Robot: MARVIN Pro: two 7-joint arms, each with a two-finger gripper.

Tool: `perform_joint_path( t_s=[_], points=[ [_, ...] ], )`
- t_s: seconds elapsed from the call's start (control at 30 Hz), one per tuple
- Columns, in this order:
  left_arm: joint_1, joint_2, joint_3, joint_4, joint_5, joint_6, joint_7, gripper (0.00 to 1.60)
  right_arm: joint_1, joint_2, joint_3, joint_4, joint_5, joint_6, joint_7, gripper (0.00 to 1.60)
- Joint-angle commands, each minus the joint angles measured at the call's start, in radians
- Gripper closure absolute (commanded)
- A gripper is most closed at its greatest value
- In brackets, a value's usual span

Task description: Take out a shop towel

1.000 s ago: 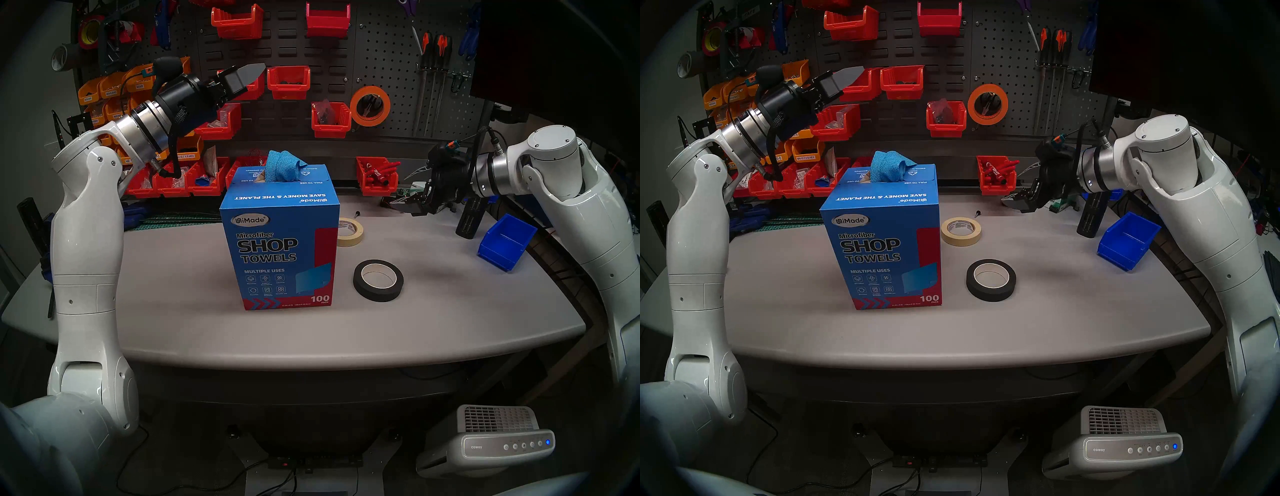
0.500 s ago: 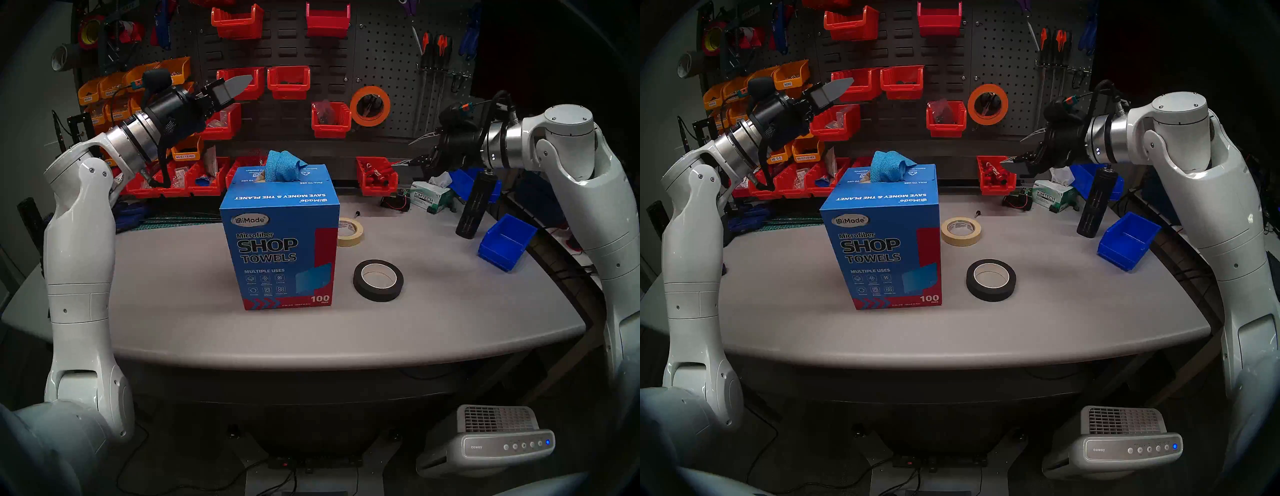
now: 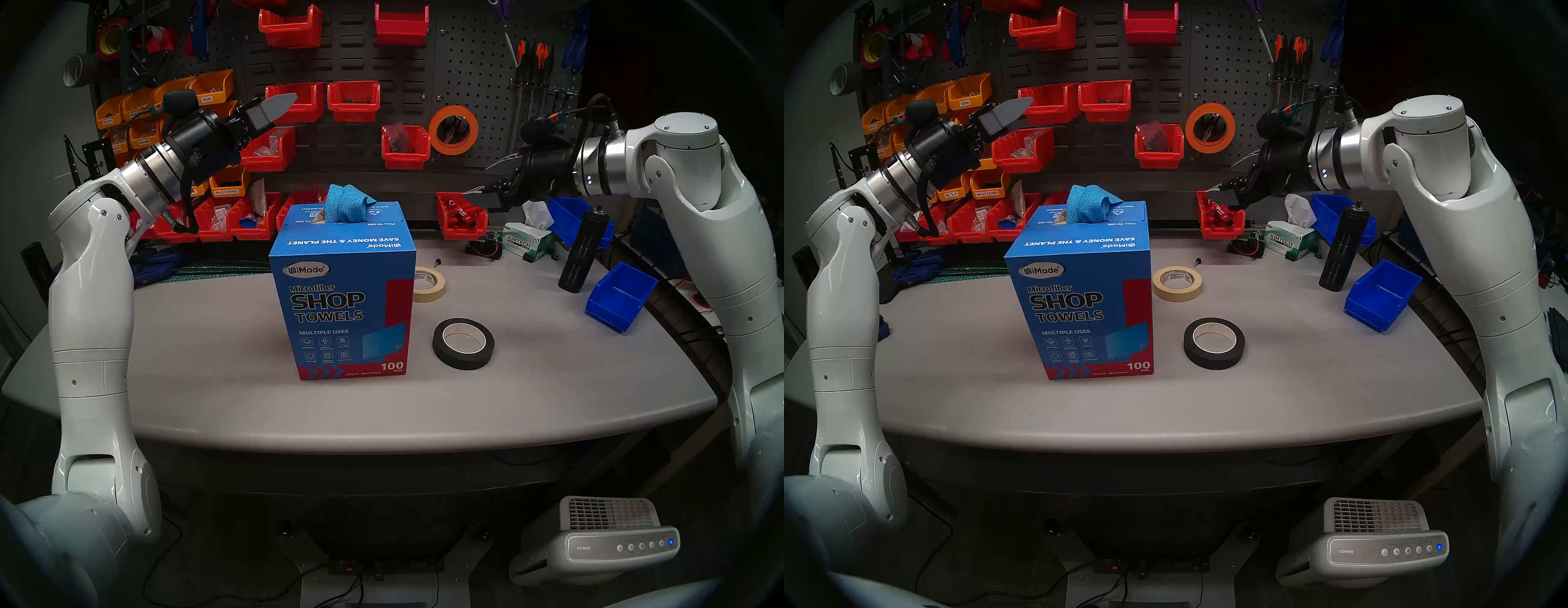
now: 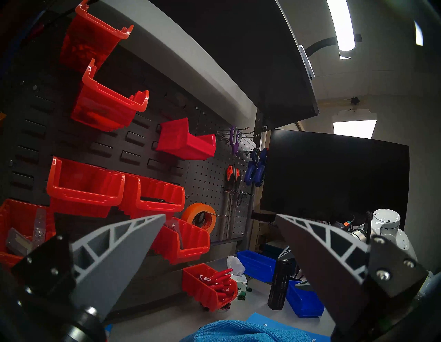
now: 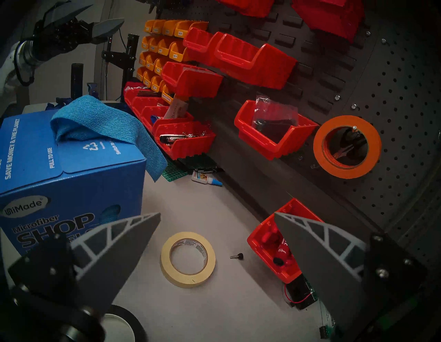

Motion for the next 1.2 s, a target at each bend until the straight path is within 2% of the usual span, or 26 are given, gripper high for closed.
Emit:
perform_joint_path(
  t_s=[0.0, 0.23, 0.27, 0.33, 0.37, 0.47, 0.5, 0.53, 0.57, 0.67, 0.83, 0.97, 1.03, 1.17],
  points=[
    [-0.007, 0.021, -0.022, 0.004, -0.015, 0.002, -0.032, 0.00, 0.106, -0.107, -0.004, -0.007, -0.018, 0.020, -0.041, 0.00],
    [-0.002, 0.022, -0.012, 0.013, -0.017, 0.002, -0.055, 0.00, 0.169, -0.199, -0.063, 0.024, -0.025, 0.038, -0.070, 0.00],
    [-0.001, 0.023, -0.010, 0.012, -0.016, 0.002, -0.057, 0.00, 0.160, -0.193, -0.064, 0.013, -0.019, 0.031, -0.079, 0.00],
    [0.002, 0.024, -0.007, 0.009, -0.017, 0.005, -0.065, 0.00, 0.202, -0.244, -0.089, 0.047, -0.032, 0.048, -0.080, 0.00],
    [0.004, 0.024, -0.006, 0.007, -0.018, 0.006, -0.068, 0.00, 0.183, -0.231, -0.087, 0.031, -0.016, 0.036, -0.088, 0.00],
    [0.008, 0.027, -0.004, 0.004, -0.018, 0.007, -0.076, 0.00, 0.227, -0.287, -0.116, 0.070, -0.033, 0.054, -0.092, 0.00],
    [0.010, 0.027, -0.004, 0.004, -0.017, 0.007, -0.078, 0.00, 0.208, -0.272, -0.112, 0.053, -0.024, 0.042, -0.103, 0.00],
    [0.012, 0.029, -0.004, 0.004, -0.017, 0.007, -0.081, 0.00, 0.238, -0.307, -0.124, 0.083, -0.036, 0.057, -0.100, 0.00],
    [0.015, 0.031, -0.005, 0.004, -0.016, 0.006, -0.084, 0.00, 0.229, -0.303, -0.122, 0.076, -0.032, 0.050, -0.108, 0.00],
    [0.022, 0.033, -0.009, 0.005, -0.016, 0.005, -0.091, 0.00, 0.257, -0.345, -0.130, 0.105, -0.045, 0.059, -0.113, 0.00],
    [0.045, 0.031, -0.034, 0.011, -0.027, 0.010, -0.098, 0.00, 0.289, -0.384, -0.139, 0.140, -0.056, 0.062, -0.115, 0.00],
    [0.083, 0.034, -0.060, -0.001, -0.048, 0.051, -0.099, 0.00, 0.307, -0.404, -0.152, 0.162, -0.062, 0.064, -0.111, 0.00],
    [0.109, 0.048, -0.065, -0.017, -0.051, 0.086, -0.103, 0.00, 0.321, -0.405, -0.165, 0.176, -0.062, 0.065, -0.106, 0.00],
    [0.161, 0.075, -0.055, -0.040, -0.027, 0.079, -0.151, 0.00, 0.327, -0.411, -0.169, 0.189, -0.063, 0.062, -0.103, 0.00]
  ],
)
